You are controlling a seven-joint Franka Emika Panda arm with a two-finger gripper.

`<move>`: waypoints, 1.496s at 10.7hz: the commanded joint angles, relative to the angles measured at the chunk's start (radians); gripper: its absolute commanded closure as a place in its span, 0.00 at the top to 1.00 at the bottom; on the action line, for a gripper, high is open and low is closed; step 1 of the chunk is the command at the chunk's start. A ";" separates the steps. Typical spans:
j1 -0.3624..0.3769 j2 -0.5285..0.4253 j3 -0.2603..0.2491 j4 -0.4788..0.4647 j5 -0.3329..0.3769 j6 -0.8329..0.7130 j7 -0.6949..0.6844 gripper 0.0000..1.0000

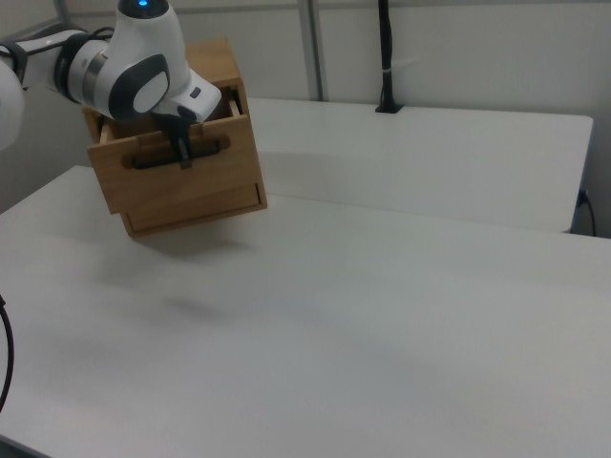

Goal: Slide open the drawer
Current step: 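Pull the handle straight out from the cabinet, sliding the drawer open, then open the gripper, release the handle and lift away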

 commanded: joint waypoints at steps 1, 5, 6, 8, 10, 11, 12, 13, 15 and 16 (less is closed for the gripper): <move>-0.049 -0.049 -0.015 -0.067 -0.012 -0.117 -0.110 0.10; -0.079 -0.059 -0.018 -0.067 -0.012 -0.140 -0.112 0.53; -0.081 -0.061 -0.018 -0.067 -0.011 -0.140 -0.111 0.80; -0.083 -0.066 -0.018 -0.064 -0.012 -0.143 -0.111 1.00; -0.095 -0.090 -0.018 -0.057 -0.012 -0.178 -0.113 1.00; -0.104 -0.110 -0.018 -0.051 -0.012 -0.188 -0.115 1.00; -0.106 -0.118 -0.020 -0.034 -0.011 -0.209 -0.115 1.00; -0.109 -0.127 -0.023 -0.015 -0.011 -0.231 -0.113 1.00; -0.125 -0.174 -0.023 -0.008 -0.011 -0.249 -0.118 1.00; -0.126 -0.202 -0.026 -0.006 -0.012 -0.275 -0.136 1.00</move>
